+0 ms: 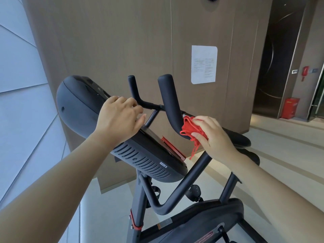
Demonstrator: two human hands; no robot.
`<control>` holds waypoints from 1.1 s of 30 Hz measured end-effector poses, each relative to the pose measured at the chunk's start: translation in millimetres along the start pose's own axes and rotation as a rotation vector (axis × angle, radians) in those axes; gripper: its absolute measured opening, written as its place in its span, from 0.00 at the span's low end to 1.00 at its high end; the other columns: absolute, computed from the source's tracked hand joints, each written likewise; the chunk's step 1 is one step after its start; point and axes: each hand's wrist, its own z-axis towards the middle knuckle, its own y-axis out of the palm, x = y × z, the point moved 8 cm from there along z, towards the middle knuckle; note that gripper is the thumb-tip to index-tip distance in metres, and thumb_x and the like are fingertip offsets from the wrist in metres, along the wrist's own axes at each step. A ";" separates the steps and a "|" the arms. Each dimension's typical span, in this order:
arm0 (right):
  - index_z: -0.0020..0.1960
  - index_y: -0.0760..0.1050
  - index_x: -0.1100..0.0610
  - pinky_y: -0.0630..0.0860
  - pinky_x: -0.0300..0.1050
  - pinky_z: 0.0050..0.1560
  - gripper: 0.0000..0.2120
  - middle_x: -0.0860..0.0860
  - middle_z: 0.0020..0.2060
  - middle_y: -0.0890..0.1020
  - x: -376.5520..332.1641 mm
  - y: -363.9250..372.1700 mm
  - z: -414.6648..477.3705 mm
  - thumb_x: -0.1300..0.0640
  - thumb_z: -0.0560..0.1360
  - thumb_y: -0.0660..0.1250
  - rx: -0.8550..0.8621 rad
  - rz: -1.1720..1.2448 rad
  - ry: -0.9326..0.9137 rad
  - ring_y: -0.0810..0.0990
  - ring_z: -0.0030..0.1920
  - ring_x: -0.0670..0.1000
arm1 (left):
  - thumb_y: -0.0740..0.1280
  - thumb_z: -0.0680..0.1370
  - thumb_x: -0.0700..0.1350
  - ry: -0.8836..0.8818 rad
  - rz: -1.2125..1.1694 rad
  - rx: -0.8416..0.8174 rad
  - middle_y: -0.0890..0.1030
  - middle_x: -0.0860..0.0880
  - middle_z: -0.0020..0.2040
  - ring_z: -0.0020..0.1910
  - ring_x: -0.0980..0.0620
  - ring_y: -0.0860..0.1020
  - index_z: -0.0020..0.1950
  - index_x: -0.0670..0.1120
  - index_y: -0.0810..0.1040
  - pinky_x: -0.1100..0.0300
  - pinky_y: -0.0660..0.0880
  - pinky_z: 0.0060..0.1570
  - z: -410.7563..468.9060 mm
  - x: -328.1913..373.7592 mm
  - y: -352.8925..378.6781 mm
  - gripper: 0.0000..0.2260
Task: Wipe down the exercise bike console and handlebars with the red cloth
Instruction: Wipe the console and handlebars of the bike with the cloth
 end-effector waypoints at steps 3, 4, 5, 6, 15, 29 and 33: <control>0.60 0.73 0.56 0.66 0.42 0.59 0.14 0.48 0.55 0.75 37.1 -14.3 -9.3 0.51 0.78 0.59 -0.033 0.029 0.087 0.72 0.58 0.51 | 0.47 0.78 0.56 -0.021 -0.095 0.017 0.80 0.52 0.53 0.48 0.49 0.78 0.54 0.53 0.79 0.55 0.69 0.49 -0.9 2.1 -7.6 0.22; 0.59 0.74 0.55 0.65 0.40 0.57 0.13 0.46 0.54 0.74 46.1 -22.0 -10.5 0.51 0.78 0.58 -0.003 0.069 0.115 0.72 0.56 0.51 | 0.48 0.78 0.56 -0.040 -0.146 0.039 0.80 0.53 0.54 0.48 0.49 0.78 0.55 0.53 0.79 0.55 0.69 0.49 -1.8 2.9 -10.5 0.21; 0.58 0.73 0.53 0.63 0.37 0.56 0.12 0.44 0.53 0.73 50.2 -29.8 -9.4 0.51 0.79 0.58 0.046 0.114 0.124 0.72 0.55 0.49 | 0.50 0.78 0.55 -0.065 -0.218 0.070 0.80 0.53 0.54 0.49 0.49 0.78 0.55 0.53 0.79 0.56 0.68 0.47 -2.6 4.4 -13.8 0.19; 0.58 0.73 0.51 0.62 0.33 0.56 0.11 0.42 0.52 0.72 49.2 -36.3 -6.3 0.50 0.79 0.57 0.094 0.150 0.109 0.71 0.55 0.47 | 0.52 0.78 0.53 -0.096 -0.316 0.106 0.80 0.52 0.53 0.49 0.49 0.77 0.55 0.52 0.79 0.57 0.68 0.45 -3.4 6.8 -17.1 0.17; 0.73 0.57 0.47 0.63 0.47 0.67 0.33 0.44 0.68 0.68 18.6 -0.8 8.0 0.37 0.73 0.61 -0.274 0.293 -0.134 0.65 0.67 0.45 | 0.61 0.76 0.45 -0.201 -0.608 0.327 0.76 0.56 0.46 0.45 0.54 0.75 0.51 0.48 0.78 0.60 0.71 0.42 1.2 68.2 -43.2 0.08; 0.72 0.57 0.40 0.67 0.42 0.65 0.49 0.31 0.63 0.70 111.0 2.4 8.2 0.29 0.56 0.72 -0.438 0.672 -0.039 0.67 0.65 0.36 | 0.50 0.79 0.60 -0.229 -0.423 -0.118 0.74 0.54 0.57 0.53 0.53 0.74 0.69 0.54 0.66 0.63 0.68 0.47 50.0 185.8 14.4 0.22; 0.71 0.59 0.41 0.68 0.35 0.62 0.46 0.30 0.63 0.69 127.3 0.3 4.6 0.29 0.58 0.71 -0.479 0.718 -0.079 0.66 0.64 0.32 | 0.54 0.73 0.68 -0.237 -0.321 -0.265 0.70 0.52 0.62 0.56 0.51 0.72 0.66 0.52 0.67 0.55 0.73 0.54 55.6 200.9 28.9 0.29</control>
